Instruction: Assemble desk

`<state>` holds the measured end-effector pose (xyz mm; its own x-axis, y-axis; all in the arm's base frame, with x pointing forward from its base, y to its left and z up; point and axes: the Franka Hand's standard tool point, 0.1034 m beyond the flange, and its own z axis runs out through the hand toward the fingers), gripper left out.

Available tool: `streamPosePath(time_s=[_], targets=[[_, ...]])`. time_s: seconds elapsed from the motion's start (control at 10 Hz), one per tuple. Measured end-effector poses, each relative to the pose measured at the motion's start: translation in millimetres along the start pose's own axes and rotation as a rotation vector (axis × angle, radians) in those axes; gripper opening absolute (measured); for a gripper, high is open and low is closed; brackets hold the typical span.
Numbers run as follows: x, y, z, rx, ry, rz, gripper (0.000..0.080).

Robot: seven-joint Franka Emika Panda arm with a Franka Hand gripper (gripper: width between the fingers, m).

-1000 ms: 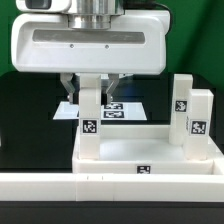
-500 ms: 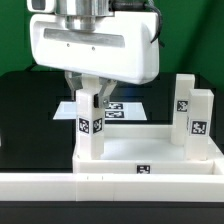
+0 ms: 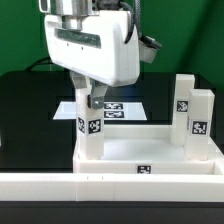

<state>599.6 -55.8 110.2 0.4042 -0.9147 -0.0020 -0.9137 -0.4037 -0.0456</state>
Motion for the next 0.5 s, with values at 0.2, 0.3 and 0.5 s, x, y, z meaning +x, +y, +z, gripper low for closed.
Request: streamPosePath(time_s=[0.2, 0.3, 0.5], targets=[[0.1, 0.0, 0.2, 0.0, 0.001, 0.085, 0.0289], [0.0, 0.0, 0.3, 0.0, 0.001, 0.068, 0.0399], [-0.1, 0.4, 0.3, 0.0, 0.0, -0.002, 0.0614]])
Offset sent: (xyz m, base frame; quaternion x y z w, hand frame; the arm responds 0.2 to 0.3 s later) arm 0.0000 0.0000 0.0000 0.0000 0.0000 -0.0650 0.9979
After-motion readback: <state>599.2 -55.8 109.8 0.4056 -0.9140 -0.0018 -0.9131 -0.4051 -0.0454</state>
